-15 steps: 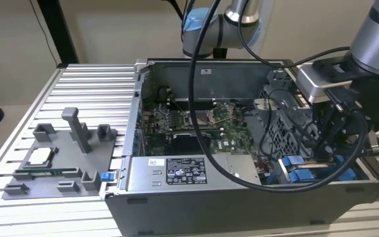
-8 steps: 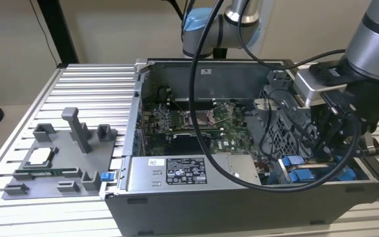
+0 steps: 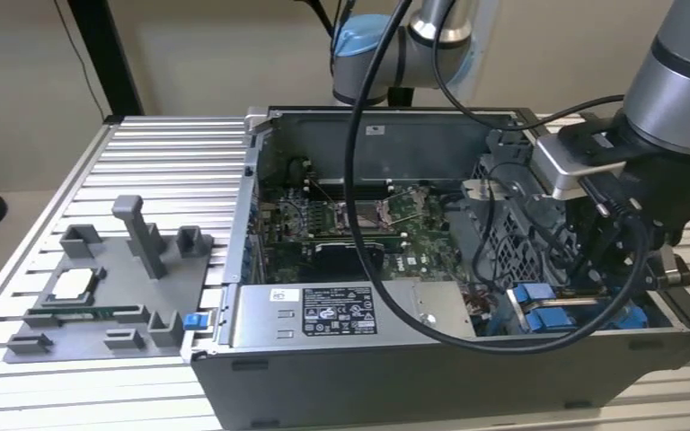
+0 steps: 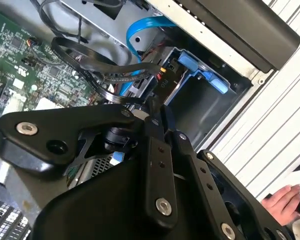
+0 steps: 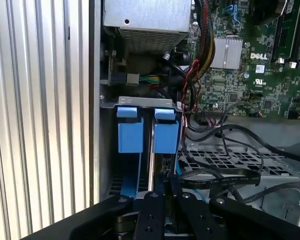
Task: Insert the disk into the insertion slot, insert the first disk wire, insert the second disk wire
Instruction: 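Insert the second disk wire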
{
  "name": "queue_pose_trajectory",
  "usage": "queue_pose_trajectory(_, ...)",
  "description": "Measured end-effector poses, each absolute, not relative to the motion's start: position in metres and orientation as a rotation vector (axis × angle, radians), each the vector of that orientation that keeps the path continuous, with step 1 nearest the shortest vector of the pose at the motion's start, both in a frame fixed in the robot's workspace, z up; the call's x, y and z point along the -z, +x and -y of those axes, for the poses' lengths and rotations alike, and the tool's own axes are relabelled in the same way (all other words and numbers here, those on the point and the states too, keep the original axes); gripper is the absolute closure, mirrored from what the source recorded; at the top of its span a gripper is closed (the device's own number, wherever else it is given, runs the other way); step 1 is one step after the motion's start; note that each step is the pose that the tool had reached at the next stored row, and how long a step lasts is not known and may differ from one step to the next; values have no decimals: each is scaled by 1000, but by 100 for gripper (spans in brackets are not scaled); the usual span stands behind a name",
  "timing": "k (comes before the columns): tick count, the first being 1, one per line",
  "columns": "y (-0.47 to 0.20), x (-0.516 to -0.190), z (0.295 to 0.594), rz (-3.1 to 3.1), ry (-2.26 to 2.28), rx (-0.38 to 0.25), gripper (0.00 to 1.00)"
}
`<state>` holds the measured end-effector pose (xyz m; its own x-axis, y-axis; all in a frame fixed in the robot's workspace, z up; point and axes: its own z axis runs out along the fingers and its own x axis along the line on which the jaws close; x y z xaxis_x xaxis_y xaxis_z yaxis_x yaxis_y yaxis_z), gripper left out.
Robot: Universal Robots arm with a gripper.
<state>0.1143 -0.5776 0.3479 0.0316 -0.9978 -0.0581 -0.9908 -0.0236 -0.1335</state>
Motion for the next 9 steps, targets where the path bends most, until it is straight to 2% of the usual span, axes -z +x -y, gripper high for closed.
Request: queue_pose_trajectory(9,114,-347,576,-2099,-2146,78,100)
